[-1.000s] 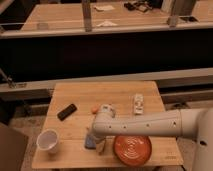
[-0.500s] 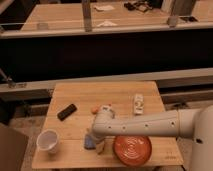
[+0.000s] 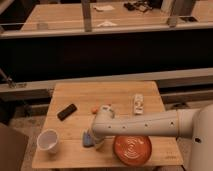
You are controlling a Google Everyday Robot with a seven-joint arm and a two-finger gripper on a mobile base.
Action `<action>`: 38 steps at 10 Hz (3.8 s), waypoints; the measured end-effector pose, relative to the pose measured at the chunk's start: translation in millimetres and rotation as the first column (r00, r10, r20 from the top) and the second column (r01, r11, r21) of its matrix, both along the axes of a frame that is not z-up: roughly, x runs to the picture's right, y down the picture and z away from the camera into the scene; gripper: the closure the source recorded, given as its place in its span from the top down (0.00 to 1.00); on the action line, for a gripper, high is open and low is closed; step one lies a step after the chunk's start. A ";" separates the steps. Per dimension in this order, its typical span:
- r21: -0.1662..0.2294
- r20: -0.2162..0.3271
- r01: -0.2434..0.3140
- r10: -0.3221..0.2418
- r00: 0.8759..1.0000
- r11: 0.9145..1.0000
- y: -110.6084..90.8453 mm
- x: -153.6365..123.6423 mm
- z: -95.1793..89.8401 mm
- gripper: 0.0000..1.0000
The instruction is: Place the white sponge in the ceramic bowl
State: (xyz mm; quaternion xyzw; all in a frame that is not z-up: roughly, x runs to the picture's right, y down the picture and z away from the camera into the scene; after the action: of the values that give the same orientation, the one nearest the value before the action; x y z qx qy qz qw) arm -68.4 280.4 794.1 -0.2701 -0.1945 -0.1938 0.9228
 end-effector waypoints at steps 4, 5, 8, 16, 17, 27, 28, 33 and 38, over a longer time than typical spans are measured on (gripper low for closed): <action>-0.002 0.001 -0.003 0.003 1.000 1.000 1.0 -2.5 2.1 0.01; -0.005 -0.001 0.000 0.000 1.000 1.000 1.6 -1.6 1.5 0.01; -0.014 -0.016 -0.004 0.003 1.000 1.000 -2.2 2.3 0.1 0.01; -0.024 -0.028 -0.005 0.004 1.000 1.000 -8.7 -2.6 -6.7 0.01; -0.024 -0.029 -0.005 0.004 1.000 1.000 -9.8 -3.7 -8.0 0.01; -0.027 -0.069 -0.024 0.022 0.997 0.999 -30.3 1.2 -35.2 0.01; -0.027 -0.073 -0.025 0.023 0.997 0.999 -33.1 1.6 -38.7 0.01; -0.013 -0.093 -0.036 0.035 0.995 0.999 -46.2 1.6 -52.8 0.01; 0.002 -0.105 -0.053 0.053 0.993 0.999 -55.5 4.1 -64.8 0.01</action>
State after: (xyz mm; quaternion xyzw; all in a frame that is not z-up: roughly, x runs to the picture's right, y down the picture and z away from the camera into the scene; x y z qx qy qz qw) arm -64.2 224.9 729.3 -0.2749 -0.1527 -0.1547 0.9366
